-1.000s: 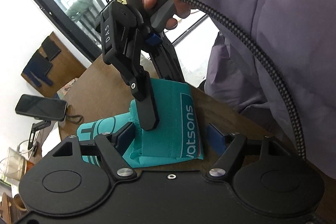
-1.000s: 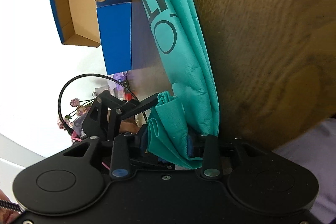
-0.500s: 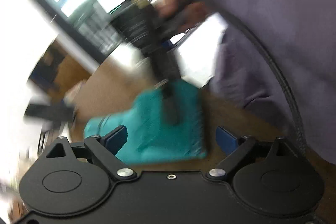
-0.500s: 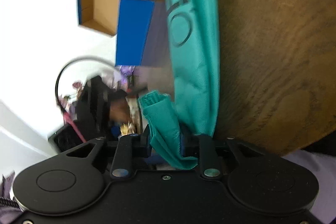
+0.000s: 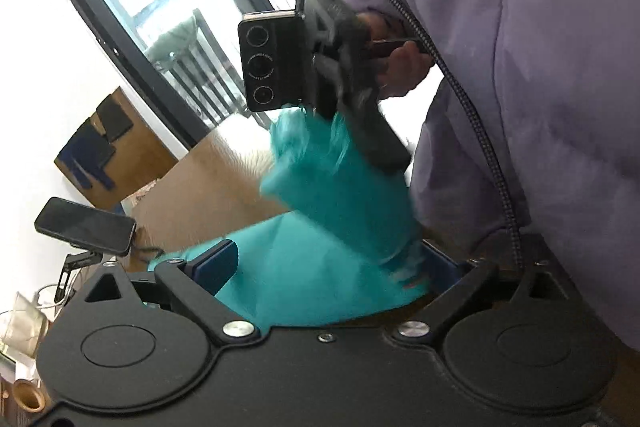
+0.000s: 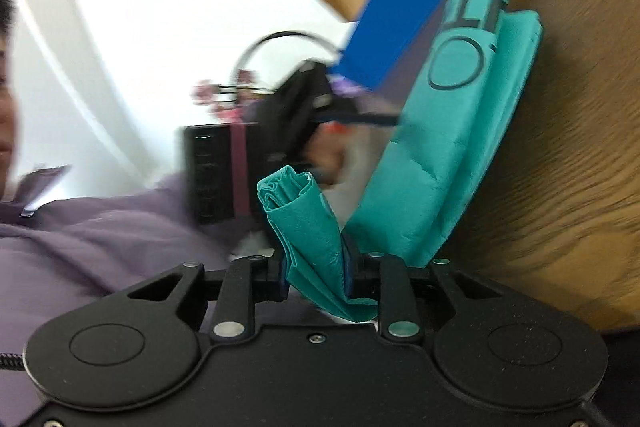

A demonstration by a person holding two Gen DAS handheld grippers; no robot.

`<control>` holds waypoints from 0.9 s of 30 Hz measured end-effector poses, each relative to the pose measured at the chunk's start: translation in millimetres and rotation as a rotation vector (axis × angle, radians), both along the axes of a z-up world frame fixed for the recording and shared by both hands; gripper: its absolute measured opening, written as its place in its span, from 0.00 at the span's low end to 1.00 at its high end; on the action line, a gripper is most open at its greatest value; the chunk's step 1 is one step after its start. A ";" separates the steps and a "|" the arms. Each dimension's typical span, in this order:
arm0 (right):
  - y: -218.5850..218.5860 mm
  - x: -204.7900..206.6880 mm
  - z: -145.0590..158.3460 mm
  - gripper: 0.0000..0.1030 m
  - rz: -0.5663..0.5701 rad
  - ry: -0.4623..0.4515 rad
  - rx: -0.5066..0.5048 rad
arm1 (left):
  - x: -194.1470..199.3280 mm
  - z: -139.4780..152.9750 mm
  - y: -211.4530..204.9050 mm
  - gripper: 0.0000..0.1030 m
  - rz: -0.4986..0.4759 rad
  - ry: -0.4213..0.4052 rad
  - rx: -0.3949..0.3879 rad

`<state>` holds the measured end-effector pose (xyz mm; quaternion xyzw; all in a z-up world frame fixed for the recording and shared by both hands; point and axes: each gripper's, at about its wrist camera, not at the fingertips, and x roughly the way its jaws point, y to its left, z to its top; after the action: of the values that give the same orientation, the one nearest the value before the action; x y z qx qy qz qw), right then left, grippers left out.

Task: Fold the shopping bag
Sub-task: 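Lift the rolled bag upright with the left gripper while the right gripper holds its rolled end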

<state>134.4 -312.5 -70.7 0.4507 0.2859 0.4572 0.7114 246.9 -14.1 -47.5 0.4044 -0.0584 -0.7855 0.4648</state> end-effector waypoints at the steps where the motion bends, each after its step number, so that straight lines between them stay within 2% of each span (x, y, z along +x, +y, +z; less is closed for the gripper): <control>1: 0.4 -0.3 1.3 0.25 0.019 -0.012 0.045 | -1.4 0.4 0.5 0.79 0.004 0.002 -0.020; 3: -0.6 1.6 5.0 0.25 0.054 -0.031 0.140 | -5.3 3.1 -0.1 0.46 0.037 0.003 -0.041; 4: -2.0 2.4 7.7 0.25 0.062 -0.040 0.153 | -5.9 4.0 -1.4 0.34 0.053 0.005 -0.040; 7: -6.1 10.3 20.9 0.24 0.084 -0.095 0.139 | -1.3 19.1 -10.4 0.30 0.161 0.089 0.011; 9: -12.5 16.3 39.7 0.26 0.058 -0.175 0.065 | 3.2 24.3 -12.3 0.29 0.214 0.130 0.026; 10: -15.6 19.0 51.8 0.27 0.036 -0.227 0.009 | 17.4 32.1 -14.6 0.28 0.296 0.204 0.047; 12: -17.5 15.3 80.0 0.30 -0.010 -0.369 -0.143 | 36.4 42.8 -14.3 0.27 0.365 0.302 0.073; 15: 8.3 8.4 129.4 0.31 -0.107 -0.705 -0.467 | 62.8 58.2 -11.2 0.25 0.429 0.463 0.120; 16: 18.7 4.8 142.9 0.30 -0.143 -0.815 -0.567 | 67.1 63.4 -13.9 0.24 0.428 0.507 0.159; 18: 39.9 -5.3 157.3 0.29 -0.242 -1.023 -0.725 | 72.2 70.5 -9.6 0.22 0.427 0.541 0.176; 20: 53.2 -4.7 160.9 0.28 -0.302 -1.123 -0.828 | 73.9 75.4 -7.1 0.22 0.405 0.596 0.241; 21: 57.2 -2.7 161.1 0.28 -0.304 -1.136 -0.843 | 75.4 74.2 -7.7 0.23 0.410 0.604 0.250; 22: 58.1 5.2 161.1 0.28 -0.293 -1.123 -0.816 | 76.9 72.9 -8.3 0.23 0.415 0.612 0.259; 25: 59.5 22.1 159.4 0.27 -0.276 -1.094 -0.752 | 87.4 71.0 -5.0 0.23 0.476 0.685 0.232; 27: 58.8 26.6 156.6 0.27 -0.283 -1.082 -0.722 | 89.8 70.5 -0.3 0.24 0.499 0.730 0.186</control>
<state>161.0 -253.7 85.9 -0.0759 -0.0384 0.3969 0.9139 336.7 -14.4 23.0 0.1427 0.2791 -0.7426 0.5918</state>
